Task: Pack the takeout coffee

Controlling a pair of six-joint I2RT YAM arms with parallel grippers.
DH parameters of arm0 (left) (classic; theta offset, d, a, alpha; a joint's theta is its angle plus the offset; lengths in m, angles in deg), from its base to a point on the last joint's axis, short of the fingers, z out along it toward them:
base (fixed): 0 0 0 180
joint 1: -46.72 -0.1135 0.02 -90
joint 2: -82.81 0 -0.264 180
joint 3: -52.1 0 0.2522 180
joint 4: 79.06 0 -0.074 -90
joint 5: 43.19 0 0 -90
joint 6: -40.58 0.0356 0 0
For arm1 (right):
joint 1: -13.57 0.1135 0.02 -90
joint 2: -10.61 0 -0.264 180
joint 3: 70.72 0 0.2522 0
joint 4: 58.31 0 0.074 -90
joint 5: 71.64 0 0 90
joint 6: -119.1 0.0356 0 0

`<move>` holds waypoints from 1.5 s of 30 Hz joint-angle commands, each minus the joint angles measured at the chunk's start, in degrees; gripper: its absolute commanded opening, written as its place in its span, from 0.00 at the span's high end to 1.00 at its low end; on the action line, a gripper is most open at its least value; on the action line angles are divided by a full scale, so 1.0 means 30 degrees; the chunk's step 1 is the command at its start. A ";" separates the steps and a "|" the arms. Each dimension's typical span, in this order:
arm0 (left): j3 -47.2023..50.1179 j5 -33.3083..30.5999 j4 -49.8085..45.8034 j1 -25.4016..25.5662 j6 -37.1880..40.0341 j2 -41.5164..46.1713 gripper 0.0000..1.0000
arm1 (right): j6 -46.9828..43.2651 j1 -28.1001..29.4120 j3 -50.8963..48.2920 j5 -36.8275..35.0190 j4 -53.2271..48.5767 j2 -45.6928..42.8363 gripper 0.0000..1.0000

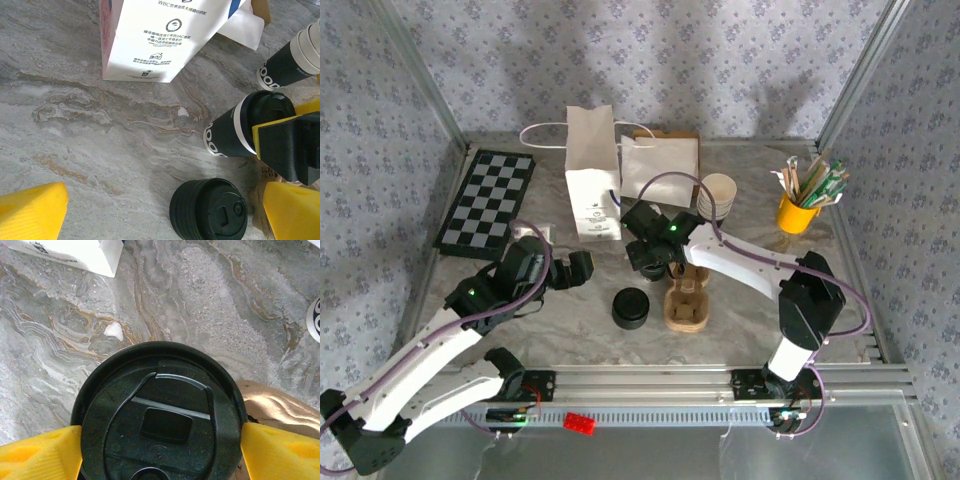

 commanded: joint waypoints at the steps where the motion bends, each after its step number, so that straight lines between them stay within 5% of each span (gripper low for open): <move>1: -0.0099 0.0396 0.0506 -0.0159 0.0059 -0.0023 0.00 | 0.0108 -0.0009 0.0431 0.0020 -0.0375 -0.0208 0.13; 12: -0.0418 0.2074 0.1595 -0.0146 -0.0303 -0.0478 0.07 | 0.0240 -0.0682 0.0418 0.1821 -0.1208 -0.2973 0.04; 20: -0.0214 0.4453 0.5994 0.0172 -0.0515 -0.3495 0.38 | -0.0006 -0.3044 -0.1200 0.5291 0.0648 -0.3920 0.31; 31: -0.1590 0.3322 0.9849 0.1483 0.0842 -0.9051 0.59 | -0.1397 -0.5521 -0.1841 0.9087 0.2808 -0.2805 0.53; 45: -0.2798 0.3984 1.0797 0.1242 0.2368 -1.2121 0.61 | -0.1934 -0.5715 -0.1659 1.0147 0.3240 -0.1384 0.58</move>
